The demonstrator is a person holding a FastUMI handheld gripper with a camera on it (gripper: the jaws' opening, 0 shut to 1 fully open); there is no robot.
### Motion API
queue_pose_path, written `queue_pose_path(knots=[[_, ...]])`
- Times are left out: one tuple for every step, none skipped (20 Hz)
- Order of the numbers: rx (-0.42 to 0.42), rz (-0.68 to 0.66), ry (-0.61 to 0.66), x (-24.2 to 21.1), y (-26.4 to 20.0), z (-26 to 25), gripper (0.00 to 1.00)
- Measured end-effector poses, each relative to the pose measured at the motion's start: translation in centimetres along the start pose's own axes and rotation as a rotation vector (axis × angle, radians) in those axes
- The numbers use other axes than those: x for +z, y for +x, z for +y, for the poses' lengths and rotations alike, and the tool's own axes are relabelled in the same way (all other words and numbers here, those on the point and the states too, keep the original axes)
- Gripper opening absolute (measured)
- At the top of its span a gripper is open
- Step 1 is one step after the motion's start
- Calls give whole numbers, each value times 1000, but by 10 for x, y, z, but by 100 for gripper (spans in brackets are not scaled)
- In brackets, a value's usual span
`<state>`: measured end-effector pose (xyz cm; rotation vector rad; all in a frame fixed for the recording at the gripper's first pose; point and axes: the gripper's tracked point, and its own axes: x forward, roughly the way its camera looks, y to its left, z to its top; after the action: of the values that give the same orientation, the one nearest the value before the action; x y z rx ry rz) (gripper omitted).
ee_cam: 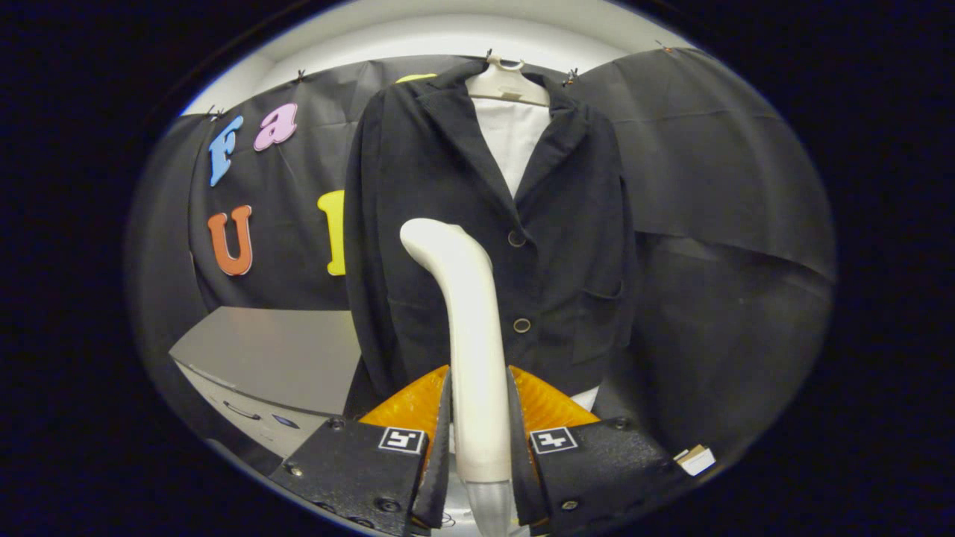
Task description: Iron the clothes twice with a garment steamer, once on the left side and once on the right side.
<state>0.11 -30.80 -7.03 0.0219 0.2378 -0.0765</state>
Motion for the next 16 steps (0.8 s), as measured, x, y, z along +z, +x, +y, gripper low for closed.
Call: queue_pose_path(knots=[[-1,13,2,-7,2,-1,38],[-2,26,5,-14,4,-2,38],[-3,39,8,-21,5,-3,38],[-5,49,11,-26,6,-5,38],[-7,58,10,-32,8,-5,38],[-9,66,10,-37,9,-6,38],[-8,75,12,-41,11,-7,38],[-7,85,14,-45,13,-7,38],[-6,94,18,-50,13,-8,38],[-8,103,19,-54,13,-10,38],[-11,112,18,-60,16,-10,38],[-12,122,15,-65,17,-10,38],[-13,130,14,-70,18,-10,38],[-15,138,12,-75,20,-10,38],[-17,147,12,-76,21,-10,38],[-18,158,12,-79,21,-10,38]])
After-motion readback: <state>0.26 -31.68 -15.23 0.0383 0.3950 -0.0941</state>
